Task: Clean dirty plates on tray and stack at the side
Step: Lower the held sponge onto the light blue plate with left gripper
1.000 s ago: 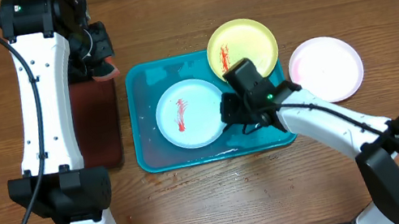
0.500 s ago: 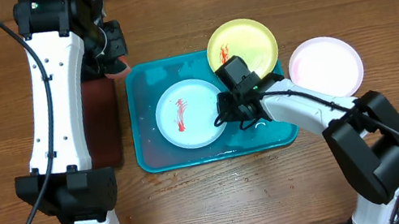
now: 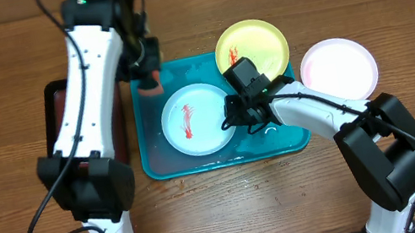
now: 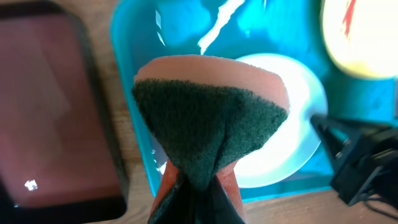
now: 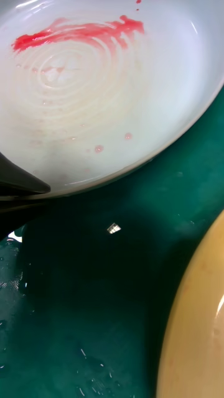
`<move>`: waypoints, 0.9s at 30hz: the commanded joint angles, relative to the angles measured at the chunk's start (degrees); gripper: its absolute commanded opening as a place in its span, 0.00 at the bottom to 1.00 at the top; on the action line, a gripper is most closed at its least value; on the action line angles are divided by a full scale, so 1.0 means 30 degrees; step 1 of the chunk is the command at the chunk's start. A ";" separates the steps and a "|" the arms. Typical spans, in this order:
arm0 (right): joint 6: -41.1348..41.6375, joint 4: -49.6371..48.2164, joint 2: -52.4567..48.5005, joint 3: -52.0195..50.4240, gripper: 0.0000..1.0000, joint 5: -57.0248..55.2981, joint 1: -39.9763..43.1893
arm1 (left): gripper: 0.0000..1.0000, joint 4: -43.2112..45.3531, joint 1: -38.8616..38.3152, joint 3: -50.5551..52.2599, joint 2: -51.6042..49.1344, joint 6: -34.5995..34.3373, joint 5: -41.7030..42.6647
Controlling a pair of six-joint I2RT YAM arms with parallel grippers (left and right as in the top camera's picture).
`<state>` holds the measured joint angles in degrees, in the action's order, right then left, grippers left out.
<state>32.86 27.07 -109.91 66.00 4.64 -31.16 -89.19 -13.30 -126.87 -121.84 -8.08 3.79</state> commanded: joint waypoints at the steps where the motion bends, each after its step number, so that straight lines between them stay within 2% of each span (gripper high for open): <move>1: 0.0044 0.0168 -0.0452 0.0233 0.04 -0.0175 -0.0087 | 0.04 0.0270 -0.0379 0.1552 -0.0211 0.0925 0.0255; 5: 0.0044 0.0175 -0.0452 0.0233 0.04 -0.0168 -0.0087 | 0.05 0.0954 -0.0838 0.3577 -0.0189 0.0903 0.0692; 9: 0.0044 0.0248 -0.0452 0.0233 0.04 -0.0168 -0.0087 | 0.05 0.2834 -0.1632 0.5428 0.0051 0.0357 0.0874; 18: 0.0036 0.0430 -0.0452 0.0233 0.04 -0.0175 -0.0087 | 0.04 0.6419 -0.3286 0.8633 0.0153 -0.3060 -0.2936; 27: 0.0044 0.0415 -0.0452 0.0233 0.05 -0.0168 -0.0087 | 0.04 1.0244 -0.3126 1.1242 0.0146 -0.3228 -0.3031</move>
<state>33.01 27.70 -109.91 66.24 4.67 -31.18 -59.81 -23.09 -95.20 -122.08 -16.49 -3.75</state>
